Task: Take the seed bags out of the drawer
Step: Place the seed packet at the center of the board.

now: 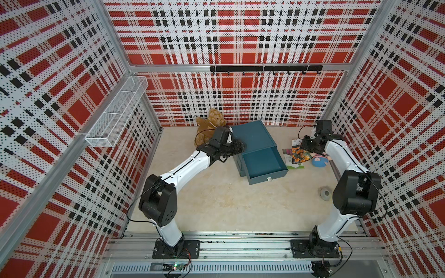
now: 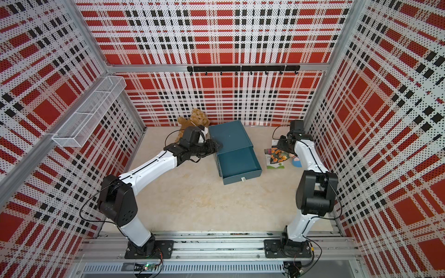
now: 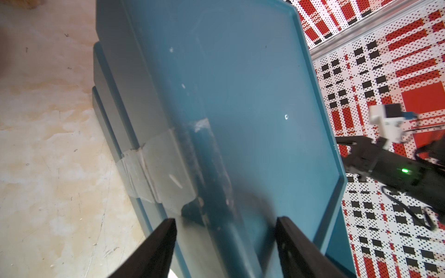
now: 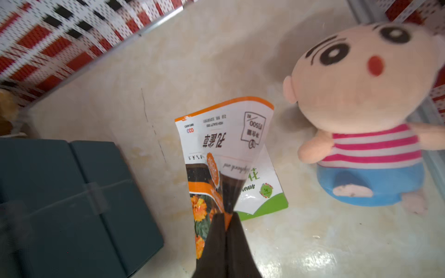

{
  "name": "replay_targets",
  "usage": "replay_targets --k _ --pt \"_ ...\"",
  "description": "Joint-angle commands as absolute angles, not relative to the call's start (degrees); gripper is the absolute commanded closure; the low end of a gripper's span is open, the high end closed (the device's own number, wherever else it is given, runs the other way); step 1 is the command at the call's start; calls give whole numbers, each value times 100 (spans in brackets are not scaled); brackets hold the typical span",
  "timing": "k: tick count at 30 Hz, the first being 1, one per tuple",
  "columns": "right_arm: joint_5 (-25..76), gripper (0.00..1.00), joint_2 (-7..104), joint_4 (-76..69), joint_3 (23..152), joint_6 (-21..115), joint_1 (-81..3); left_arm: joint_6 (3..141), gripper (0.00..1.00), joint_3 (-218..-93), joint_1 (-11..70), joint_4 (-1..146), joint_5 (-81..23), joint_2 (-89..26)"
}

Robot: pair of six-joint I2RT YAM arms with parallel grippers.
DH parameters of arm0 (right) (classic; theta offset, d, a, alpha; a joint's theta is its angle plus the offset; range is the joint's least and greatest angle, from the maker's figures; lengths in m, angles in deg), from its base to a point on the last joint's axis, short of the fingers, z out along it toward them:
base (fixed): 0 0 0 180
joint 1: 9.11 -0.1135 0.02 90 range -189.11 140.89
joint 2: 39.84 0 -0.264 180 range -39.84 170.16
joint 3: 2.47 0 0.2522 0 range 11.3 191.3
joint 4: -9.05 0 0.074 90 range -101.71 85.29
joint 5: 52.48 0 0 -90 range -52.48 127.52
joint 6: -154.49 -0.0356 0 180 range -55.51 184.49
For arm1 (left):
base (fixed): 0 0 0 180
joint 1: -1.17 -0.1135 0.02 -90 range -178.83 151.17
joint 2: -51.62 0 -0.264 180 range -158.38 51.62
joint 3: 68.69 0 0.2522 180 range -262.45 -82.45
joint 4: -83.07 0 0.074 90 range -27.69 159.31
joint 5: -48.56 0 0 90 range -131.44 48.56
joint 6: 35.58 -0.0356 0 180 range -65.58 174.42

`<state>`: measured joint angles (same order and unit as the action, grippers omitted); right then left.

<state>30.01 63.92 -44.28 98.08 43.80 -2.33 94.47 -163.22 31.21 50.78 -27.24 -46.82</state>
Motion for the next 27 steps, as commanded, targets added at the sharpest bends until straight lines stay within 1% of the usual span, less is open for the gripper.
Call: replay_targets --k 1,4,14,22,27 --pt "2755 100 6797 -4554 10179 4770 -233 9387 30 -16206 3088 4271 -2922 -5007" --pt "2711 100 7248 -4760 10429 4883 -234 9382 30 -16198 3083 4275 -2902 -5012" --pt "2628 100 7892 -4853 10648 5128 -355 9379 30 -16137 3037 4270 -2865 -5003" --pt "2765 100 8194 -4875 10738 5174 -441 9353 30 -16059 3001 4274 -2821 -4937" --pt "3047 100 8276 -4875 10762 5225 -445 9335 30 -16011 2965 4270 -2817 -4852"
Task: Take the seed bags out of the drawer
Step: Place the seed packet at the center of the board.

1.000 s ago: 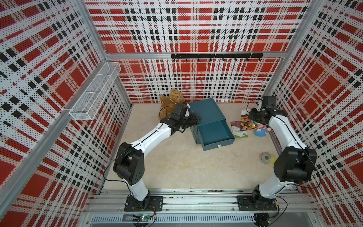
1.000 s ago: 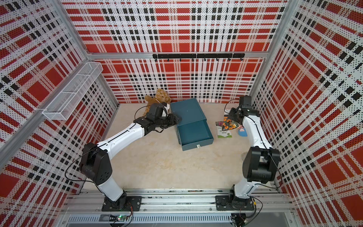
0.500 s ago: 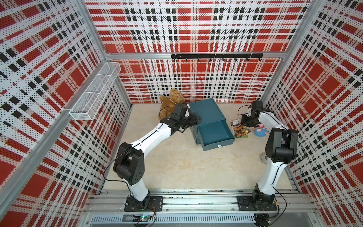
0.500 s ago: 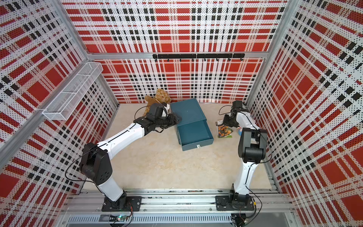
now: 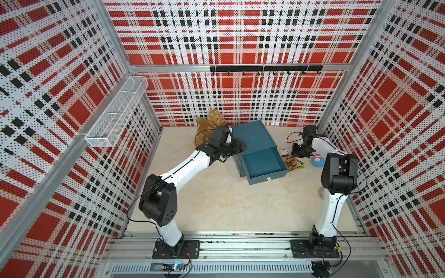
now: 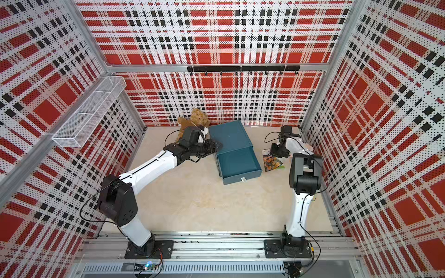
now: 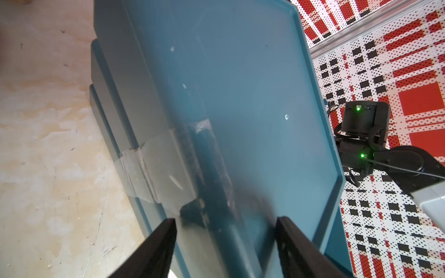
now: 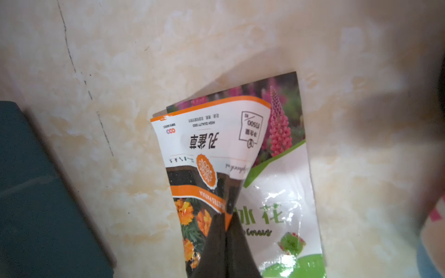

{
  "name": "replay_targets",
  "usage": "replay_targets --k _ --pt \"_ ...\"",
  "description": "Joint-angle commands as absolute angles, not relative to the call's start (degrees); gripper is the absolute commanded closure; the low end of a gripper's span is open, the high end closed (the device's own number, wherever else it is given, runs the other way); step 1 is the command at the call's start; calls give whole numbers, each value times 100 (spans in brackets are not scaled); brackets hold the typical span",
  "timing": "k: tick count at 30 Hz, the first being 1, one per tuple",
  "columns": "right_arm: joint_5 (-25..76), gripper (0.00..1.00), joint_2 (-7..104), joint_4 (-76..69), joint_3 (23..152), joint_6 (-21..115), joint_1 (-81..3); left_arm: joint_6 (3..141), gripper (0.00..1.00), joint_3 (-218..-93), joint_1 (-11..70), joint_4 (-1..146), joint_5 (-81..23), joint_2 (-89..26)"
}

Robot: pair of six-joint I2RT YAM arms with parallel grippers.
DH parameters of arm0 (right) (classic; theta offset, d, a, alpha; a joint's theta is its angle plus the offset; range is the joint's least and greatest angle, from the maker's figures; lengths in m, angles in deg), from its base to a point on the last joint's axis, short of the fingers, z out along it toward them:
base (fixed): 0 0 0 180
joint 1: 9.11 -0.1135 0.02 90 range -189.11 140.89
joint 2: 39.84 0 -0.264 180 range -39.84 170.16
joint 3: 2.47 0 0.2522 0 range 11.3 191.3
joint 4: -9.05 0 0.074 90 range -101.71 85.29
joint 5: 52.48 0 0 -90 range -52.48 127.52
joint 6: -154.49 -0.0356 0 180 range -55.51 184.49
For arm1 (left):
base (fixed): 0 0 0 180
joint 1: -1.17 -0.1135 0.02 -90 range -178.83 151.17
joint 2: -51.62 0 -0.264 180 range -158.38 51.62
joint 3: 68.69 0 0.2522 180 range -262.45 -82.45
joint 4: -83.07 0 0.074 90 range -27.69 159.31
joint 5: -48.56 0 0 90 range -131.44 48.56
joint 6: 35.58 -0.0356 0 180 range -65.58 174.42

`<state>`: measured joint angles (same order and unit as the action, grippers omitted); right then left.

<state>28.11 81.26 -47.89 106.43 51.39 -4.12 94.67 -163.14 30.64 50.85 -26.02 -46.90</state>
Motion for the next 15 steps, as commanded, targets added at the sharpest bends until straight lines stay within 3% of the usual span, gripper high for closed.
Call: replay_targets --k 1,15 --pt "3096 100 8291 -4875 10768 5223 -446 9335 30 -15993 2954 4276 -2816 -4836" --pt "3293 75 8168 -4733 10605 5187 -463 9327 30 -15953 2890 4273 -2825 -4780"
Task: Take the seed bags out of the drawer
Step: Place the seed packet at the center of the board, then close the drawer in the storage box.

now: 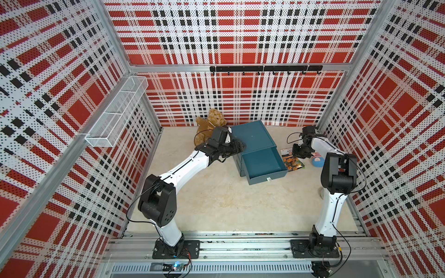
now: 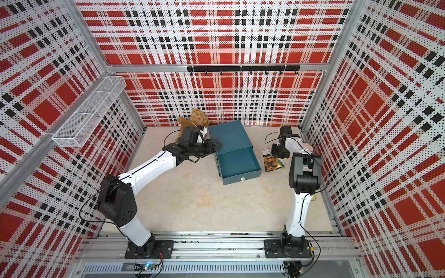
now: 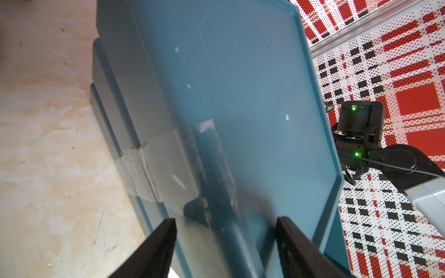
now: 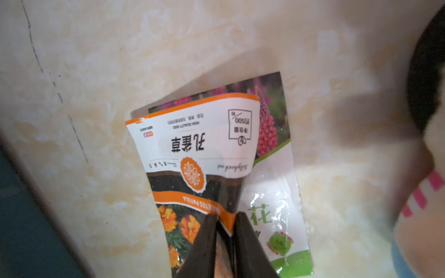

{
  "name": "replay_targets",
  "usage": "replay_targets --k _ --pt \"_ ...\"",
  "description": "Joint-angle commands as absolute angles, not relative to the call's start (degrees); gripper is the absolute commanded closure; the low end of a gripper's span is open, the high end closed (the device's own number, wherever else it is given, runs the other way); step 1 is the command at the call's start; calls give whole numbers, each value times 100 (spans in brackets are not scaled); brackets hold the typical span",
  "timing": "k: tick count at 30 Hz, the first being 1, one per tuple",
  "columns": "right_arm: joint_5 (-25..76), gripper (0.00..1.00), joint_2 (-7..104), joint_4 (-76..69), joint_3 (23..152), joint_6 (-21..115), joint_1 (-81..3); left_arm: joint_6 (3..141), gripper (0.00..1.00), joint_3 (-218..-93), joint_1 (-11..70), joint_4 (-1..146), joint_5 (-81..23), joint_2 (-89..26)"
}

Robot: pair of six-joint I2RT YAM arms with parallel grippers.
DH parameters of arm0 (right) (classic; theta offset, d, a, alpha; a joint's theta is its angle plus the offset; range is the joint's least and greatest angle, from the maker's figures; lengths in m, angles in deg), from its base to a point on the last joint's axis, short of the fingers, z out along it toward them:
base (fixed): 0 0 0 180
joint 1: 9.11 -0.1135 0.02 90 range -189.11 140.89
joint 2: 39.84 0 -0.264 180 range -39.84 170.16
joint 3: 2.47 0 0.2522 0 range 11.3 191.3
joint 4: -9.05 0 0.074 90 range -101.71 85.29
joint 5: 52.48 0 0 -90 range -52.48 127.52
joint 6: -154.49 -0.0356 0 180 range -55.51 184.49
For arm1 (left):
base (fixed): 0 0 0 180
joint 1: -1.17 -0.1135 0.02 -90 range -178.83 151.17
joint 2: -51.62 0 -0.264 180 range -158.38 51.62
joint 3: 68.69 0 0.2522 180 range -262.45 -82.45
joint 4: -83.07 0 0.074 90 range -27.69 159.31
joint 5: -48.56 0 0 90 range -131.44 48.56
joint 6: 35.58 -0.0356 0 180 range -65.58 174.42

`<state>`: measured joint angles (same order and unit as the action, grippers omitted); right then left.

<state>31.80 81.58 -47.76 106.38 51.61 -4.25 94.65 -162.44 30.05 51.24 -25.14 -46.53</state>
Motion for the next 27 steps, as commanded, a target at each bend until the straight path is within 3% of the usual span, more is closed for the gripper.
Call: replay_targets --k 1,8,13,20,27 --pt "3303 73 8149 -4725 10604 5184 -463 9318 30 -15946 2886 4272 -2825 -4779" --pt "3344 53 7956 -4708 10604 5094 -467 9309 30 -15909 2877 4274 -2843 -4748" --pt "3308 47 7585 -4651 10543 5012 -472 9300 30 -15909 2871 4275 -2860 -4739" --pt "3198 44 6370 -4413 10145 4615 -513 9292 30 -15962 2863 4272 -2865 -4744" --pt "2528 51 4362 -4002 8986 4304 -696 9327 30 -15936 2884 4275 -2887 -4744"
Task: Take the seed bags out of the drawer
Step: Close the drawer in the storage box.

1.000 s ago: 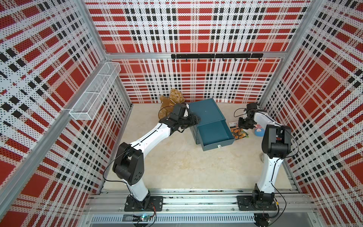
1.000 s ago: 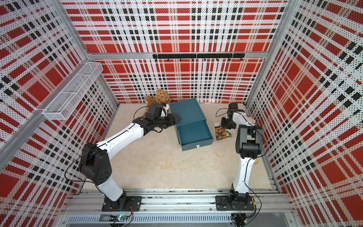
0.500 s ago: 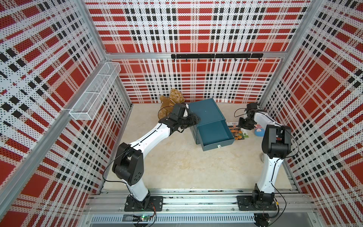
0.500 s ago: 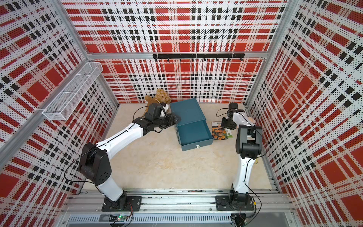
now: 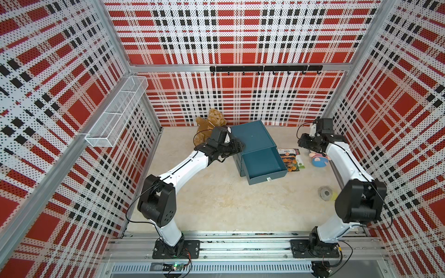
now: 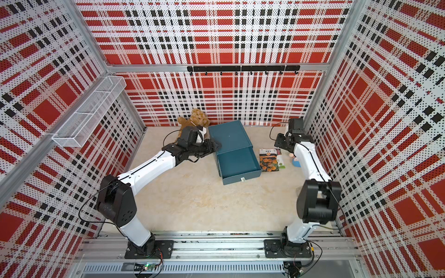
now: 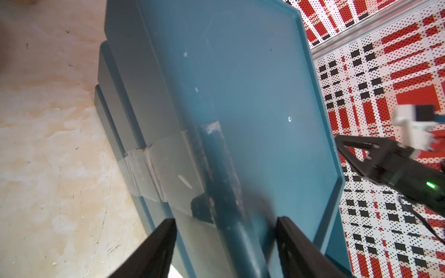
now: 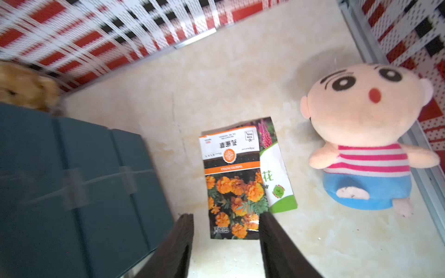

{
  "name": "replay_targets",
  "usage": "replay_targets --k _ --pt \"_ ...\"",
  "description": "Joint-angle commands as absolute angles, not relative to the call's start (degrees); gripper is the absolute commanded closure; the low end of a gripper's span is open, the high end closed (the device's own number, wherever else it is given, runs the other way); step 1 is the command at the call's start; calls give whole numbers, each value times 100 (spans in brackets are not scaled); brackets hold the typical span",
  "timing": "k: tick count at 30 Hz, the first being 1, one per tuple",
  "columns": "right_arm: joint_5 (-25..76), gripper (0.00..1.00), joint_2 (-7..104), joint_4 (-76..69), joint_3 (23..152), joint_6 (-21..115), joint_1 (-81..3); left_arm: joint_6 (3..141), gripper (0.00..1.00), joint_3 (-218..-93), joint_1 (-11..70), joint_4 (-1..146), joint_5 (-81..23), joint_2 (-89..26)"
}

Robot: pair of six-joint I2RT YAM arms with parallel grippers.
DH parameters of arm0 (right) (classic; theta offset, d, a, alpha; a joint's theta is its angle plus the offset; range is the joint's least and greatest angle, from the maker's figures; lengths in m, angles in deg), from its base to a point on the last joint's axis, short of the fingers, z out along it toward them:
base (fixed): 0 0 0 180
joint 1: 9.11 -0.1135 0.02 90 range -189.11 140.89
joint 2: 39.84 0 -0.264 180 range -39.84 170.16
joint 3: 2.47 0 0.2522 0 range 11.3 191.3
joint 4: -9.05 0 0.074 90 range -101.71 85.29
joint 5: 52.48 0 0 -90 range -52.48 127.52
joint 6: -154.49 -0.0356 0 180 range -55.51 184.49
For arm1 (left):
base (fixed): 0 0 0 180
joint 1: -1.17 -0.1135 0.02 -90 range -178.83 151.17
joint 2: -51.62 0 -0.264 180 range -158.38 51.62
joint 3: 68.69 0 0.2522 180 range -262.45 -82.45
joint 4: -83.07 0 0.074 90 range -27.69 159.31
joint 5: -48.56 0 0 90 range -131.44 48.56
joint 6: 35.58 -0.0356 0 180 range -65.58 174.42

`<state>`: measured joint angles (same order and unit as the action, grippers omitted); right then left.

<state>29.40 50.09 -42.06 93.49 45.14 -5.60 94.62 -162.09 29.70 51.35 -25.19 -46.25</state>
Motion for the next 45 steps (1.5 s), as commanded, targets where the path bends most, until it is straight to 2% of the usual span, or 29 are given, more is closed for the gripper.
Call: replay_targets --k 1,6,9,14,21,28,29,30,38,45 --pt "2372 52 4058 -3913 8755 4269 -736 9327 30 -15936 2891 4273 -2901 -4740" --pt "1350 59 2378 -3477 7650 4057 -984 9326 30 -15962 2905 4271 -2953 -4727" --pt "645 59 1421 -3163 7090 3764 -1008 9340 30 -15983 2915 4268 -2966 -4727" --pt "-303 65 571 -3342 6714 3494 -1034 9329 30 -16002 2951 4276 -2931 -4778" --pt "-1056 62 -96 -3734 5848 3323 -1096 9327 30 -16063 3018 4275 -2922 -4842" --pt "-1240 66 -444 -3796 4943 3096 -1181 9342 30 -16025 3017 4271 -2961 -4781" --pt "-1167 71 -451 -3716 4871 3002 -1213 9344 30 -16008 3017 4269 -2964 -4779" --pt "-1144 72 -436 -3618 4797 2931 -1248 9344 30 -15998 3019 4268 -2964 -4770" --pt "-618 69 74 -3228 4774 2918 -1742 9362 30 -16008 3017 4275 -2972 -4771" --pt "-243 67 525 -2793 4847 2885 -1781 9393 30 -16006 3033 4268 -2984 -4779"
